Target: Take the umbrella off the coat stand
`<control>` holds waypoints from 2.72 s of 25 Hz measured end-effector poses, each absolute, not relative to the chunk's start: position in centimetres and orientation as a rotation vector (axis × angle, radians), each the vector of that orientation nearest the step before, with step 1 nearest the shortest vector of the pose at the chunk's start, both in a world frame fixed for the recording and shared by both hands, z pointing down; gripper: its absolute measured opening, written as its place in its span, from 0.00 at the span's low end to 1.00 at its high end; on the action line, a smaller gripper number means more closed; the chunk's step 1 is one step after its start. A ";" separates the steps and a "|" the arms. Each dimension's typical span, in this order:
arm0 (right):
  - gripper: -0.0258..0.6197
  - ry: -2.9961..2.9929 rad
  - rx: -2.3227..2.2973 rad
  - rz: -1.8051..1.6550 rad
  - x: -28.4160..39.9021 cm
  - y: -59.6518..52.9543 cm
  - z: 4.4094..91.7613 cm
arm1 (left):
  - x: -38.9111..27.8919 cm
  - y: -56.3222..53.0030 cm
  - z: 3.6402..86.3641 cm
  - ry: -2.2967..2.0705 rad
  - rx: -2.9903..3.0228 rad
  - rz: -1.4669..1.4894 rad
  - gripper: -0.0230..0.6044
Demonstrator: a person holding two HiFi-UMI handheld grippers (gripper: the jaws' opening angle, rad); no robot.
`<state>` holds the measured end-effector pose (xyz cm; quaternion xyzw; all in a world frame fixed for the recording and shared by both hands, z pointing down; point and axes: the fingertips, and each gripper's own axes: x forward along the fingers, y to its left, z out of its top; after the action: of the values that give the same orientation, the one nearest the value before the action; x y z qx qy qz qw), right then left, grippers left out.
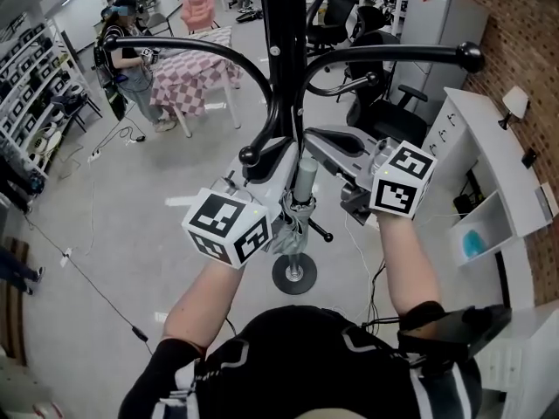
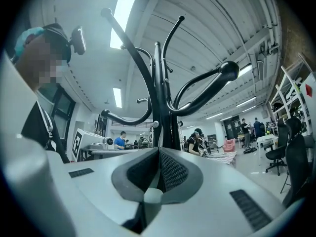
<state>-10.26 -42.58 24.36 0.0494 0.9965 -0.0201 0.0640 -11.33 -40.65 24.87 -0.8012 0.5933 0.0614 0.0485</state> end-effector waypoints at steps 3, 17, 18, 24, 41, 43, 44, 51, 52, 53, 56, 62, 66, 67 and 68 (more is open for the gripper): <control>0.06 3.005 0.142 -0.060 -10.2 -42.6 24.3 | -10.8 -40.7 24.4 1.788 -2.436 0.168 0.13; 0.06 2.989 0.130 -0.085 -10.0 -42.9 24.3 | -12.1 -41.4 24.9 1.916 -2.328 0.091 0.11; 0.06 2.988 0.128 -0.083 -10.0 -42.9 24.3 | -12.1 -41.4 24.9 1.924 -2.313 0.073 0.11; 0.05 2.985 0.121 -0.070 -9.9 -42.6 24.2 | -11.8 -41.4 25.0 1.925 -2.293 0.032 0.11; 0.05 2.910 -0.023 -0.120 -9.7 -42.9 23.8 | -11.6 -40.3 24.1 1.939 -2.196 0.183 0.06; 0.05 2.902 -0.048 -0.112 -9.5 -42.9 23.4 | -11.2 -40.2 23.7 1.924 -2.192 0.189 0.06; 0.05 2.897 -0.063 -0.109 -9.4 -42.9 23.2 | -11.0 -40.2 23.5 1.915 -2.194 0.196 0.06; 0.05 2.852 -0.126 -0.106 -8.5 -43.2 21.6 | -9.8 -40.0 21.9 1.895 -2.194 0.243 0.06; 0.05 2.844 -0.133 -0.111 -8.3 -43.2 21.5 | -9.6 -40.0 21.8 1.892 -2.194 0.250 0.06; 0.05 2.837 -0.137 -0.114 -8.2 -43.2 21.3 | -9.4 -39.9 21.6 1.890 -2.194 0.256 0.06; 0.05 2.824 -0.154 -0.108 -7.9 -43.1 20.9 | -8.9 -39.7 21.2 1.890 -2.194 0.274 0.06; 0.05 2.801 -0.172 -0.092 -7.5 -42.9 19.7 | -8.5 -39.7 20.0 1.902 -2.181 0.305 0.06; 0.05 2.795 -0.180 -0.067 -7.5 -42.8 18.9 | -8.3 -39.7 19.3 1.915 -2.171 0.342 0.06; 0.05 2.795 -0.182 -0.062 -7.5 -42.7 18.7 | -8.3 -39.6 19.2 1.922 -2.168 0.352 0.06; 0.05 2.795 -0.185 -0.059 -7.5 -42.7 18.5 | -8.3 -39.6 19.0 1.929 -2.169 0.364 0.06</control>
<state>-7.48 -42.65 18.53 -0.0653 0.9832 -0.0209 0.1692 -8.29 -39.56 19.00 -0.7371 0.6555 0.1237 0.1081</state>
